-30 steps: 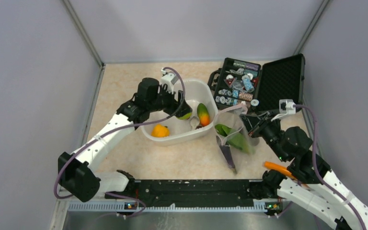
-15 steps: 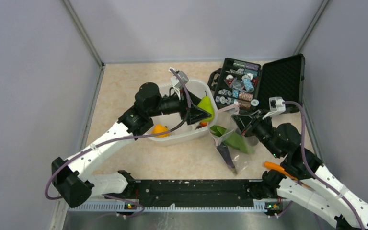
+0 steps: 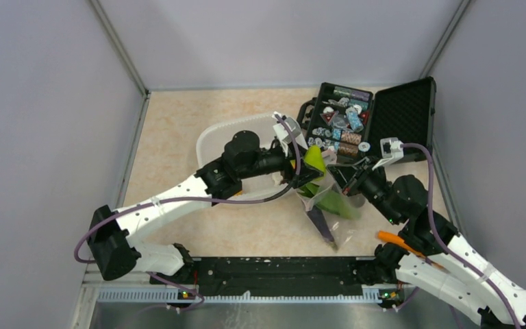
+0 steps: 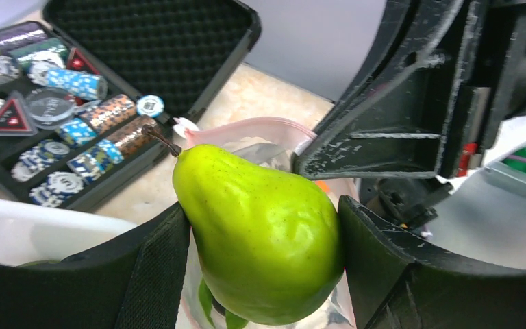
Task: Place the food in the zip-top bag and seal the zipper
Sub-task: Place the fake fruit in the zipper food storage bag, then adjust the zipper food storage bag at the center of the board.
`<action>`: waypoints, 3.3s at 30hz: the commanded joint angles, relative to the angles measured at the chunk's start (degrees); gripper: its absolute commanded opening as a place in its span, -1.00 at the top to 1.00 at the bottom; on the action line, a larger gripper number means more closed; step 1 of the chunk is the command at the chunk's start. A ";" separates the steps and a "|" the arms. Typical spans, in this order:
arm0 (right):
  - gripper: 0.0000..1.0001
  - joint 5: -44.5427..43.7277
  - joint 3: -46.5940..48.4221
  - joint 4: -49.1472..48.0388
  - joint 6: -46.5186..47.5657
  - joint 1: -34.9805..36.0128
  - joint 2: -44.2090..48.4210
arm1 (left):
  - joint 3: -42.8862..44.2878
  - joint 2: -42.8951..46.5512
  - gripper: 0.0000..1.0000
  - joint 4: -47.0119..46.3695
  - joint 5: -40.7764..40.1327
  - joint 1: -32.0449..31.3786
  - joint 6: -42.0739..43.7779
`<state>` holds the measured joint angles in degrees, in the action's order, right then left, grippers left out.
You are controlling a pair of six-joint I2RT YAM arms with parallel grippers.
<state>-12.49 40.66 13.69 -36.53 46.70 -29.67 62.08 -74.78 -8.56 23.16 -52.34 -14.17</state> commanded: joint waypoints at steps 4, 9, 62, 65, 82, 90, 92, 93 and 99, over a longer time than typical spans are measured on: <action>1.00 2.09 0.08 -6.18 -1.67 0.08 1.25 | 0.13 -0.69 0.50 -3.20 -11.62 -3.42 5.15; 1.00 2.15 0.03 -7.56 -2.76 0.14 2.00 | 0.66 -2.40 0.29 -2.08 -15.86 -5.71 7.43; 1.00 -8.07 0.82 1.81 -6.13 0.08 3.43 | 5.67 -0.75 -0.22 21.16 -23.90 -2.92 3.27; 1.00 -7.93 0.73 1.80 -6.12 0.07 3.45 | 6.62 -1.65 0.11 22.45 -21.34 -2.48 3.68; 1.00 -6.15 -0.14 -1.67 -4.52 0.07 5.82 | 10.10 -2.13 1.00 19.70 -22.07 -2.42 6.00; 1.00 -9.94 -1.40 -3.49 -3.43 0.11 12.26 | 16.78 -2.05 1.00 16.63 -14.55 -2.42 7.27; 1.00 -14.31 -3.28 -1.64 -4.66 0.10 14.14 | 17.12 -2.45 1.00 15.76 -14.55 -2.18 8.10; 1.00 -16.09 -3.66 -0.09 -5.36 0.13 14.37 | 16.89 -3.01 1.00 15.24 -14.13 -1.85 8.10; 1.00 -16.33 -1.08 6.36 -7.08 0.06 10.86 | 17.42 -7.02 1.00 17.38 -14.07 -0.66 3.53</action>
<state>-27.16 37.60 17.69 -42.85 46.70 -16.71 77.73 -79.88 10.28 8.43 -53.69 -8.05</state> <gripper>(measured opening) 0.006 0.002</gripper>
